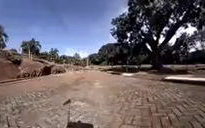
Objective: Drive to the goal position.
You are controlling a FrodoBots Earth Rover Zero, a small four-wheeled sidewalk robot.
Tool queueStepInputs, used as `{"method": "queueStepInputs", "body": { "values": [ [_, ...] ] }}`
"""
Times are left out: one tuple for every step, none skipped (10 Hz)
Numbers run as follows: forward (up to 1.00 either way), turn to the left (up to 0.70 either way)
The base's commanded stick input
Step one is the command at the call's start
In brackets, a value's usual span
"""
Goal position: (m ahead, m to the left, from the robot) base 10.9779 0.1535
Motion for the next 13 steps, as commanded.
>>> {"method": "queueStepInputs", "body": {
  "values": [
    [1.0, 0.0],
    [1.0, 0.0],
    [1.0, 0.0],
    [1.0, 0.0],
    [1.0, 0.0],
    [1.0, 0.0],
    [1.0, 0.0],
    [1.0, 0.0],
    [1.0, 0.0],
    [1.0, 0.0],
    [1.0, 0.0],
    [1.0, 0.0],
    [1.0, 0.0]
  ]
}}
